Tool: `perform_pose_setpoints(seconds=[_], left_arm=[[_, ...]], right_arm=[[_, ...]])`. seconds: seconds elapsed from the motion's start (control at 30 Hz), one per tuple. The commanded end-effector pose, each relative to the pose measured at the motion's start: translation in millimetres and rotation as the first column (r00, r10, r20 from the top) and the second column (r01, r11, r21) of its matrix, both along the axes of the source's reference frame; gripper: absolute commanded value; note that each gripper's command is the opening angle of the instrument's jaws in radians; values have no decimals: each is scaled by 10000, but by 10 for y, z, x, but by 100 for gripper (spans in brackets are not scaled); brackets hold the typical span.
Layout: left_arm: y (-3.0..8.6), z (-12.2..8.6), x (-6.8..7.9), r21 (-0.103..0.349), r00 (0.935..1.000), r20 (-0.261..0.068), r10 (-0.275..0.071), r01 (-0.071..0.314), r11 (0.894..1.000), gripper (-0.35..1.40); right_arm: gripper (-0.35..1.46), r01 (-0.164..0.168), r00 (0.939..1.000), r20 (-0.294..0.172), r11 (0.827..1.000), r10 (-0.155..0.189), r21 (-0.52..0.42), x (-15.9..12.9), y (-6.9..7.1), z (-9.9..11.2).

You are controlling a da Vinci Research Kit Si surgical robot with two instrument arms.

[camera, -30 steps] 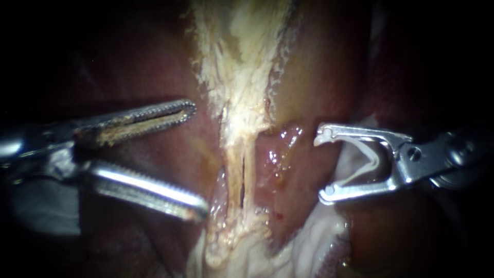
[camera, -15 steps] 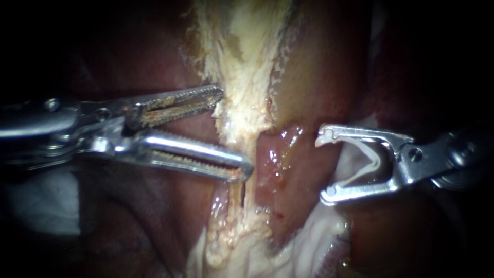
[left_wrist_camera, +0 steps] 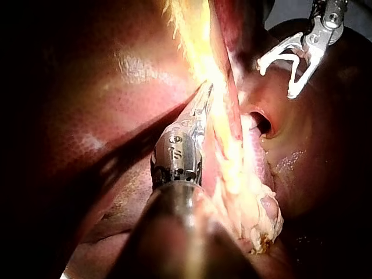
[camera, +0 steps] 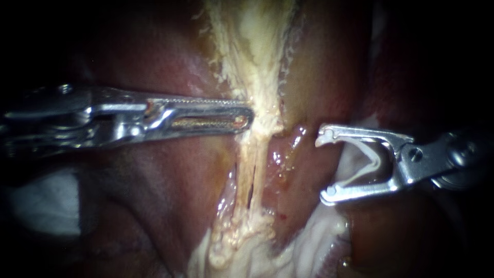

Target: Grabbing gallbladder

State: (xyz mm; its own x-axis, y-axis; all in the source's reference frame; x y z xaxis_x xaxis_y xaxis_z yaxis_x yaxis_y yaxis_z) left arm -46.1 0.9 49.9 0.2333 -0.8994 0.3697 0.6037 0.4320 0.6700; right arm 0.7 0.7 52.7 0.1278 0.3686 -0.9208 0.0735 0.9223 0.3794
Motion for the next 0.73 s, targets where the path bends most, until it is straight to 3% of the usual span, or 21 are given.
perform_pose_setpoints(seconds=[0.03,0.1,0.2,0.73], left_arm=[[1,0,3,122,9998,-176,-74,76,9999,-35],[2,3,10,361,9988,-482,-51,68,9993,-35],[2,2,13,394,9981,-615,-98,123,9991,-35],[-1,-11,11,494,9980,-610,-143,173,9986,-35]], right_arm=[[60,0,10000,0,10000,0,0,0,0,-1],[60,1,10000,0,10000,-1,-1,0,0,-1],[60,1,10000,0,10000,-1,-1,0,0,-1],[60,7,10000,25,10000,-7,46,0,0,0]])
